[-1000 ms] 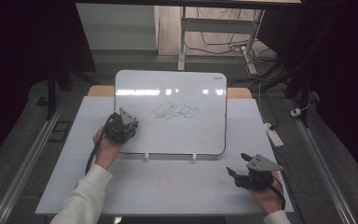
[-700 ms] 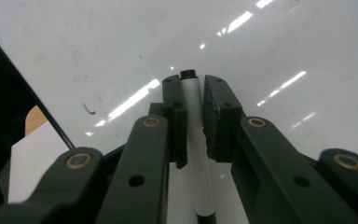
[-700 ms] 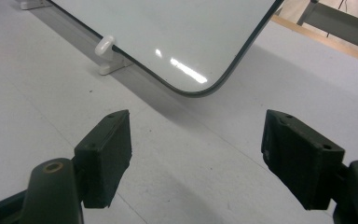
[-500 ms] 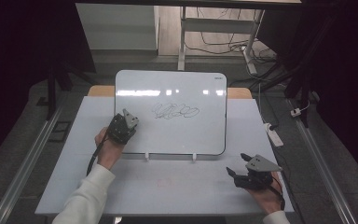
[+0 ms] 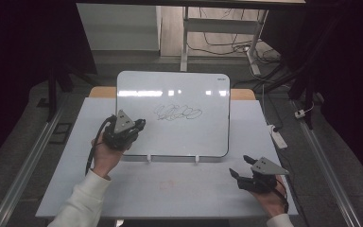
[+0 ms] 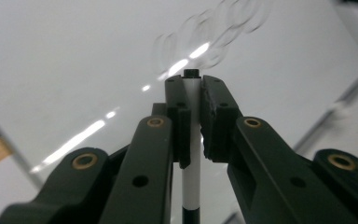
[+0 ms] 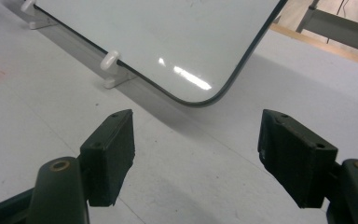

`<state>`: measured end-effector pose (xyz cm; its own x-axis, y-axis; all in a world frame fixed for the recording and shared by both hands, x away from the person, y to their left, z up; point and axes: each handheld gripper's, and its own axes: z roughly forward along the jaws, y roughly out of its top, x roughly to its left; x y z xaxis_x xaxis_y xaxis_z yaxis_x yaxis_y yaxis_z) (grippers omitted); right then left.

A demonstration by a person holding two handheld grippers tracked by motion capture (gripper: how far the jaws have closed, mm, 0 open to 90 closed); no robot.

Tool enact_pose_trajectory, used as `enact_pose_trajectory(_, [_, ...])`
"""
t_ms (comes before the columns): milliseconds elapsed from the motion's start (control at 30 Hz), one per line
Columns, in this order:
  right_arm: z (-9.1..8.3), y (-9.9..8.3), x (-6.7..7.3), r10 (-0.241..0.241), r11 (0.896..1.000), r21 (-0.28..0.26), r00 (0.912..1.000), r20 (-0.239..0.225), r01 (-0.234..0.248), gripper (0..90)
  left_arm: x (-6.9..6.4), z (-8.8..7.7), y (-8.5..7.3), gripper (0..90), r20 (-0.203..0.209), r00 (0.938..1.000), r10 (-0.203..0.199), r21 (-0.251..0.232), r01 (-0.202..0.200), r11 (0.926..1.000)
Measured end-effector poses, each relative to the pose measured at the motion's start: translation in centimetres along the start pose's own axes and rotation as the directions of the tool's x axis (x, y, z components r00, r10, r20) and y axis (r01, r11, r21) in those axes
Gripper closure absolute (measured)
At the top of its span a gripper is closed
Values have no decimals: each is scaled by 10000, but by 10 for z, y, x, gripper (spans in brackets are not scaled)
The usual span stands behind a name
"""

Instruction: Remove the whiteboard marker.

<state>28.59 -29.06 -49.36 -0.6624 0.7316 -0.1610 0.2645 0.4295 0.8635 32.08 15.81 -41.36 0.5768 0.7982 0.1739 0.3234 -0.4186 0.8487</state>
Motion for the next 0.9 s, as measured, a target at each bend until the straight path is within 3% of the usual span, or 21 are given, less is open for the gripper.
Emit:
enact_pose_trajectory(67, [0, 1, 1, 23, 10000, 13, 10000, -69, -23, 273, -4, -3, 3, 812, 651, 9977, -203, -373, 228, 9990])
enact_pose_trajectory(100, [1, 1, 1, 34, 10000, 8, 10000, -85, -34, 273, -6, -5, 5, 812, 1093, 9934, -359, -563, 422, 9975])
enact_pose_trajectory(167, [1, 3, 3, 76, 10000, -28, 9999, -124, -77, 273, -10, -5, 8, 812, 1429, 9890, -375, -724, 482, 9962])
enact_pose_trajectory(267, [1, 6, 6, 149, 9998, -156, 9997, -201, -152, 275, -19, -5, 12, 812, 2147, 9754, -497, -1000, 725, 9923])
enact_pose_trajectory(300, [1, 9, 8, 243, 9994, -252, 9991, -348, -252, 279, -25, -4, 14, 812, 2447, 9682, -529, -1096, 818, 9906])
enact_pose_trajectory(333, [1, 9, 8, 243, 9994, -252, 9991, -348, -252, 279, -25, -4, 14, 812, 2447, 9682, -529, -1096, 818, 9906])
enact_pose_trajectory(400, [3, 13, 11, 317, 9991, -280, 9982, -502, -331, 279, -32, 1, 17, 812, 2883, 9555, -621, -1172, 996, 9881])
enact_pose_trajectory(633, [11, 31, 31, 566, 9972, -430, 9928, -1060, -615, 283, -60, 15, 28, 811, 3358, 9412, -362, -1278, 836, 9883])
enact_pose_trajectory(733, [21, 42, 47, 656, 9960, -495, 9860, -1534, -740, 289, -68, 20, 31, 811, 3462, 9378, -252, -1316, 751, 9885])
enact_pose_trajectory(867, [32, 53, 63, 556, 9970, -426, 9815, -1833, -644, 294, -78, 26, 34, 811, 3635, 9313, -237, -1341, 775, 9879])
enact_pose_trajectory(900, [37, 58, 73, 451, 9980, -340, 9787, -2003, -530, 301, -79, 28, 34, 812, 3655, 9305, -254, -1353, 801, 9876])
